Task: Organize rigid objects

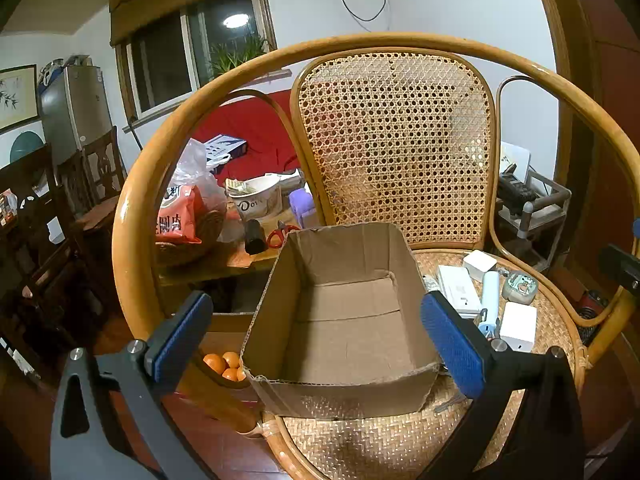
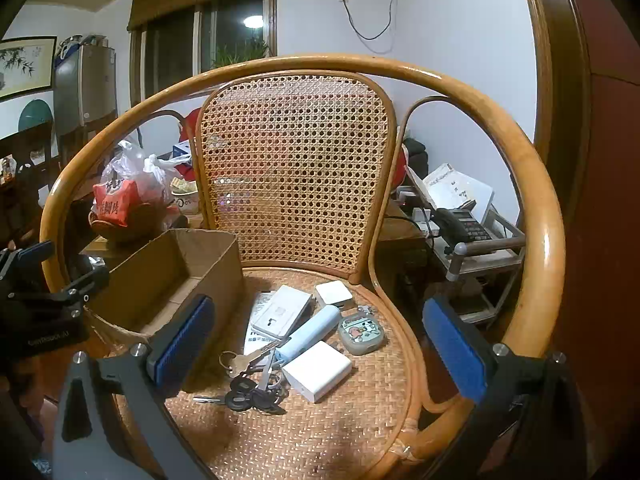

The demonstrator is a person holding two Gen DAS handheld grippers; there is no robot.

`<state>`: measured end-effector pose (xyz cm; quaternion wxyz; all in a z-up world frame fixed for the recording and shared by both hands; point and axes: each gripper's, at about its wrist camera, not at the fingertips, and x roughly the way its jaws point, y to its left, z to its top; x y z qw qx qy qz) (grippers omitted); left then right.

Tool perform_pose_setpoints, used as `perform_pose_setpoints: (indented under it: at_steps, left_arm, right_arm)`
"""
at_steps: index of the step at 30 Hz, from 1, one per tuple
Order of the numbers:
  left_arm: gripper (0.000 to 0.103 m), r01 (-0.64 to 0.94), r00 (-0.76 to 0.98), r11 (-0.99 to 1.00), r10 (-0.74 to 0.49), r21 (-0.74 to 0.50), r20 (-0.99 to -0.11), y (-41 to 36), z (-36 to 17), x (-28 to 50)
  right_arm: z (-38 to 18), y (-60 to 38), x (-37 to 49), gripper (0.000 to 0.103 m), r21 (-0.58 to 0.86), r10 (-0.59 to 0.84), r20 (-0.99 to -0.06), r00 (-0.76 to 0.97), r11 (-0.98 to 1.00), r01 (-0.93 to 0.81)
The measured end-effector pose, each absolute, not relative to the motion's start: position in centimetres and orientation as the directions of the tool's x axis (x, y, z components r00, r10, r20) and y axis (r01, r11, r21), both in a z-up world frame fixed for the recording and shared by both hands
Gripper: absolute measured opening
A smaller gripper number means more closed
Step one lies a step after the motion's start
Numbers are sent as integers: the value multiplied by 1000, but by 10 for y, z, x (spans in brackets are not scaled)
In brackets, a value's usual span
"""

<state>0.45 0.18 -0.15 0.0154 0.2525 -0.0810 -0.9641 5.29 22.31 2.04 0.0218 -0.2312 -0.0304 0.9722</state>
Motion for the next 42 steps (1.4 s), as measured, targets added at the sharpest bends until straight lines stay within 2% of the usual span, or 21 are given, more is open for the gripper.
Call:
perform_pose_setpoints:
  at_steps: [42]
  left_arm:
    - [103, -54, -858, -986, -36, 158, -513, 5, -6, 1]
  right_arm:
    - [24, 224, 50, 103, -72, 67, -451, -890, -997, -38]
